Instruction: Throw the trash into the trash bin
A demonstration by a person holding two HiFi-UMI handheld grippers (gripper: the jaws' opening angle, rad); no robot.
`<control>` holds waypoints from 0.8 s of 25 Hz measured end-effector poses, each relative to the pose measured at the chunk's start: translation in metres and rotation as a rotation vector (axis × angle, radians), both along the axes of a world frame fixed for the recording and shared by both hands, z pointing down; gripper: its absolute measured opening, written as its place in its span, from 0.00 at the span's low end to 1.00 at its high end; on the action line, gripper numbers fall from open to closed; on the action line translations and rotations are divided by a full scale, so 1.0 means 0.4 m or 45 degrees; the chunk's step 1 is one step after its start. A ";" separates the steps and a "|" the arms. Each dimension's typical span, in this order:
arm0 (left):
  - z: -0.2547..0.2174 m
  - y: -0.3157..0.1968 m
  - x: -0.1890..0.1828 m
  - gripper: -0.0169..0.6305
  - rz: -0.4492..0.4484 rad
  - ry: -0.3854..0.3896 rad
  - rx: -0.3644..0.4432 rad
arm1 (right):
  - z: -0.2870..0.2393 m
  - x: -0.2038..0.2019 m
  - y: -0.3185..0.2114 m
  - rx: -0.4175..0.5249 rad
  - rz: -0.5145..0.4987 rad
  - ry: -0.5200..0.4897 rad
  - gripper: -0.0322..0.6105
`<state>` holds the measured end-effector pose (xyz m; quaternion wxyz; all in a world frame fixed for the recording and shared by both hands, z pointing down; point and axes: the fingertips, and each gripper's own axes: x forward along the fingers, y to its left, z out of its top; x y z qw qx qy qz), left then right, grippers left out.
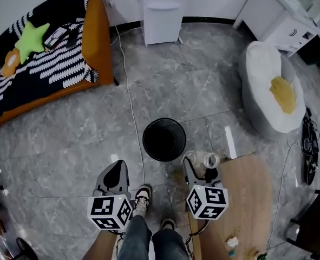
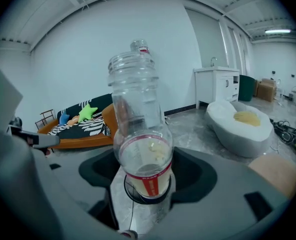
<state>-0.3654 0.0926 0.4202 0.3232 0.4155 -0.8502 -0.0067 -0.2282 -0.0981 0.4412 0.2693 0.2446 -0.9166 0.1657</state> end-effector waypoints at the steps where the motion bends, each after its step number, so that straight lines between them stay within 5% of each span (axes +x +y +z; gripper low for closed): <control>1: 0.014 -0.001 -0.028 0.01 0.000 0.003 -0.002 | 0.017 -0.032 -0.003 0.002 -0.008 0.006 0.55; 9: 0.210 0.023 -0.202 0.01 -0.020 0.055 -0.069 | 0.245 -0.211 -0.002 -0.028 -0.056 0.060 0.55; 20: 0.461 0.081 -0.278 0.01 -0.049 0.134 -0.157 | 0.540 -0.218 0.047 -0.097 -0.062 0.202 0.55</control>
